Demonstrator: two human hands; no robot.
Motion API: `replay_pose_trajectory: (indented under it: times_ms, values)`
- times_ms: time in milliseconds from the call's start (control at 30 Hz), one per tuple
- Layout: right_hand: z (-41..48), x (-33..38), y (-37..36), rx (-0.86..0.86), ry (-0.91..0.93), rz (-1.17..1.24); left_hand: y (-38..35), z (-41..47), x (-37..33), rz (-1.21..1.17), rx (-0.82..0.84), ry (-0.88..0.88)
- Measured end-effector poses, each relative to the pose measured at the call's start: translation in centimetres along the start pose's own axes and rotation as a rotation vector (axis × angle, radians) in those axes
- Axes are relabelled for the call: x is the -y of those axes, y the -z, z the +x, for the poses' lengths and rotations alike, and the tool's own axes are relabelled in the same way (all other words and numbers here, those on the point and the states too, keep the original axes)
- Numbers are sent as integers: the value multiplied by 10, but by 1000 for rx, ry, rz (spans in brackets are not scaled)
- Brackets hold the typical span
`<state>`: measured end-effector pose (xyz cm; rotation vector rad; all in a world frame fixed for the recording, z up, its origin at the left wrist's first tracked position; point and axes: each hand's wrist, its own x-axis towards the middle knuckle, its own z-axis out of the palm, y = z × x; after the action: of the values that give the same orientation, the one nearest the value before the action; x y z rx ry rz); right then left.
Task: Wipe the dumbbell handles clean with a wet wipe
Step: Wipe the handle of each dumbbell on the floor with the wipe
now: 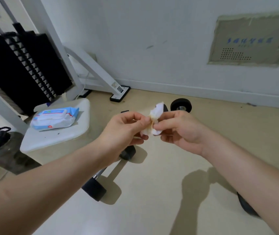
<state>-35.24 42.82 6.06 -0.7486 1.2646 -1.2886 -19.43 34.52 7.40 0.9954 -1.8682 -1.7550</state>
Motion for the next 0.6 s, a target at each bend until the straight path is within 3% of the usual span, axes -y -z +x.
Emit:
replay_pose_trajectory:
  times_ms: [100,200,333,433,500,600]
  values:
    - [6,-2,0,-91,38,100,4,3,-10,2,-205,-86]
    - [7,-8,-3,-216,76,259,-6,9,-22,99,-298,-154]
    - [6,-8,5,-431,115,448,-29,24,-38,259,-268,-128]
    - [4,1,16,-455,110,523,-34,31,-39,290,-142,-25]
    - [8,8,23,-449,123,367,-31,38,-37,324,-39,59]
    - [18,17,34,-477,138,-35,-28,59,-38,91,102,137]
